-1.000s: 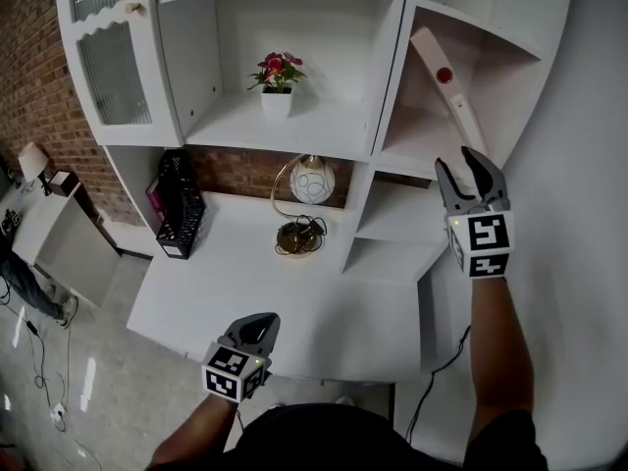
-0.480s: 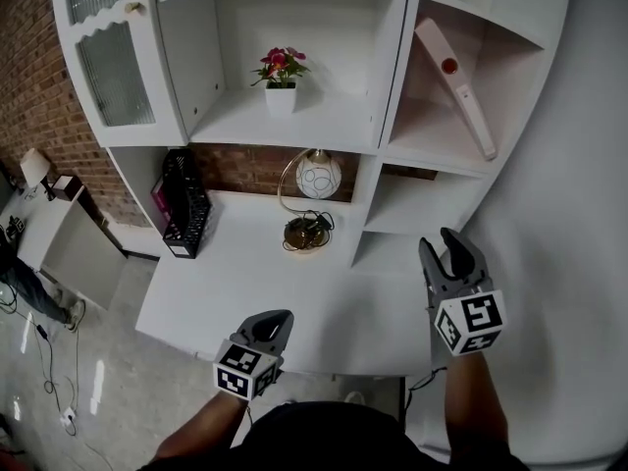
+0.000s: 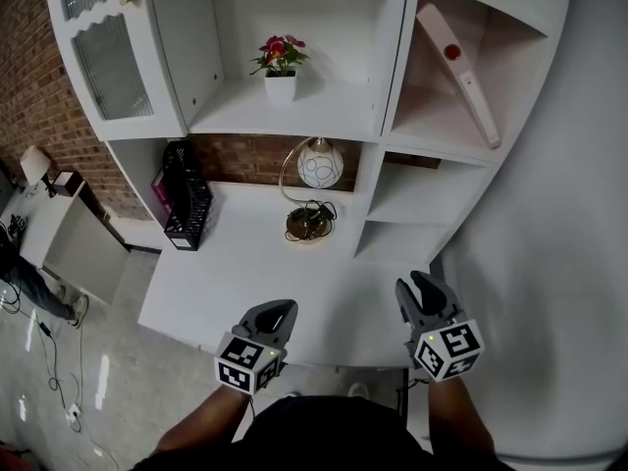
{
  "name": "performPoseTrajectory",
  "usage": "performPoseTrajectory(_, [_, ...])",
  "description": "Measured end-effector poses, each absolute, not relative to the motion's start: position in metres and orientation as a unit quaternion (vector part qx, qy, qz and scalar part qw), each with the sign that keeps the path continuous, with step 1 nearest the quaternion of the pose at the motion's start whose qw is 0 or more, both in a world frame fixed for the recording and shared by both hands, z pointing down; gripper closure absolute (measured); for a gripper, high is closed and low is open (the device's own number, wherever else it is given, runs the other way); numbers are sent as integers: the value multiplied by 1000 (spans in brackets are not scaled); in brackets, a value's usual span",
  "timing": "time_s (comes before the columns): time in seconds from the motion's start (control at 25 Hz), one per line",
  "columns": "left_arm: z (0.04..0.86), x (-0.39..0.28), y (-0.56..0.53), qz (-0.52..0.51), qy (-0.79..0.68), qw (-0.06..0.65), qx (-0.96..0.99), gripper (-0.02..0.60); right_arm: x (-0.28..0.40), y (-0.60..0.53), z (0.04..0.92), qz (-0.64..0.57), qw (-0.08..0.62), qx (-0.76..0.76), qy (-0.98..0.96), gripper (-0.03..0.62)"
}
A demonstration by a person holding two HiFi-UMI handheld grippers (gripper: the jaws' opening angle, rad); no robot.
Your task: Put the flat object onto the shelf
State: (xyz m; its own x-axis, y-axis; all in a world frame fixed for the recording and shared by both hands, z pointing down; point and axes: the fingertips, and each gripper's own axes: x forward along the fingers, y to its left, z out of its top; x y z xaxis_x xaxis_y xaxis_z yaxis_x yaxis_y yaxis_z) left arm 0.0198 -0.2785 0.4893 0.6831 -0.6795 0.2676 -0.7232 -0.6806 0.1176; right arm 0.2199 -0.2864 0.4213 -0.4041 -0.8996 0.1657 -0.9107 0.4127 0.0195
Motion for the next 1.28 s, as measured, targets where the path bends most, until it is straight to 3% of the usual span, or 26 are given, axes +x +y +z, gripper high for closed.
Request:
performPoseTrajectory(0.8, [498,27,-266,110,-372,109,915,575,171,-244,499,143,76,498,-852,496])
performPoseTrajectory(1.28, [501,33,-258,111,-360,110,920,577,164,-236,515,178,69,485,-853,547])
